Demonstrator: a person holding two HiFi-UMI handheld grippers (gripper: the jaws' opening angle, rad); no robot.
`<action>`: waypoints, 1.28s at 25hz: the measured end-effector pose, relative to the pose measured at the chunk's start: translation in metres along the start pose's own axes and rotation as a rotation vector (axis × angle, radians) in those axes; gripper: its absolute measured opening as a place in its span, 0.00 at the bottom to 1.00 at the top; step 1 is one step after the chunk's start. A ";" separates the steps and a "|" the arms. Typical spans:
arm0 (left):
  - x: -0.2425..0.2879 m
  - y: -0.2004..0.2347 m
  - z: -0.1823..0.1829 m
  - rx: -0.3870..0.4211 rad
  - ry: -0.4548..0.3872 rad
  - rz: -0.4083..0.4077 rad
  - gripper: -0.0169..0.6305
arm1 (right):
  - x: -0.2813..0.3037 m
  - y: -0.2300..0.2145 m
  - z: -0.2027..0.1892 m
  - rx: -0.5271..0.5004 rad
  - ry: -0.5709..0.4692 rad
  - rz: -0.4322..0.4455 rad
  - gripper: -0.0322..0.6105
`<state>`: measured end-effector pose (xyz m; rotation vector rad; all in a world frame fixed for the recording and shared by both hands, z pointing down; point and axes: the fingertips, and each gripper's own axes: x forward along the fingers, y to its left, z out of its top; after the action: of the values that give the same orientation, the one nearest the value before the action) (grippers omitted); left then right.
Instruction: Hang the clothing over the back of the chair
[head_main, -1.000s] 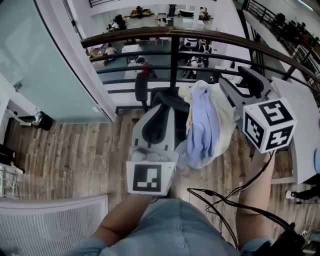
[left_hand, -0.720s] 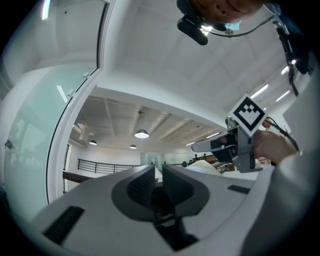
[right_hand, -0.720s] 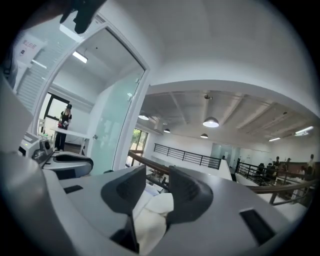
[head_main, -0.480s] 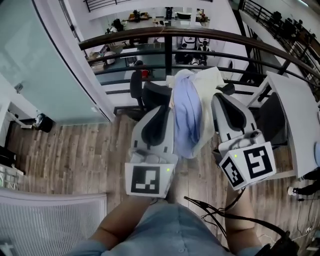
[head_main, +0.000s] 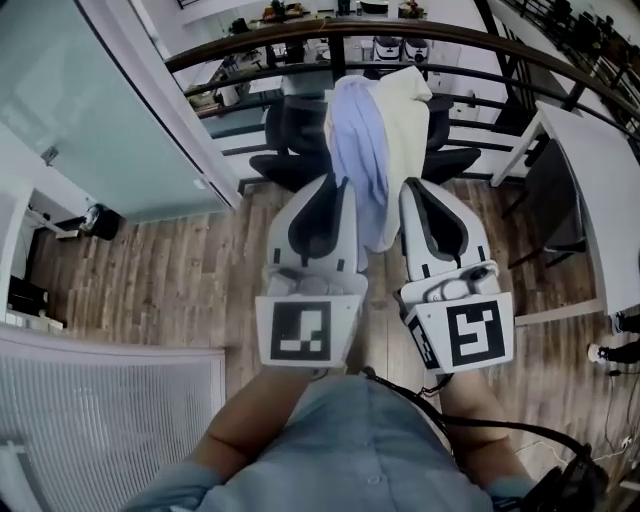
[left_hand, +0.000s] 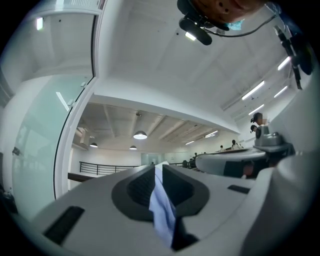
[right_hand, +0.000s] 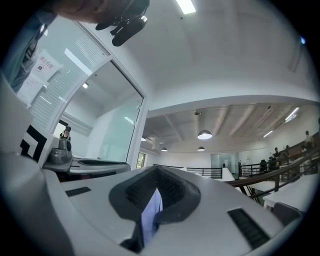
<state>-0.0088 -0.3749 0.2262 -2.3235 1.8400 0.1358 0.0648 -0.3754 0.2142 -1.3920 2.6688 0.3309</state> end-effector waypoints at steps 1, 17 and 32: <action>-0.004 -0.003 0.003 0.003 -0.006 0.002 0.10 | -0.004 0.002 0.002 -0.001 -0.006 -0.002 0.06; -0.040 -0.019 0.023 0.021 -0.045 0.022 0.10 | -0.036 0.015 0.026 -0.016 -0.054 0.003 0.06; -0.041 -0.013 0.023 0.025 -0.047 0.030 0.10 | -0.030 0.022 0.026 -0.014 -0.053 0.018 0.06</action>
<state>-0.0048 -0.3282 0.2121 -2.2572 1.8443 0.1685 0.0642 -0.3329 0.1983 -1.3448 2.6428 0.3840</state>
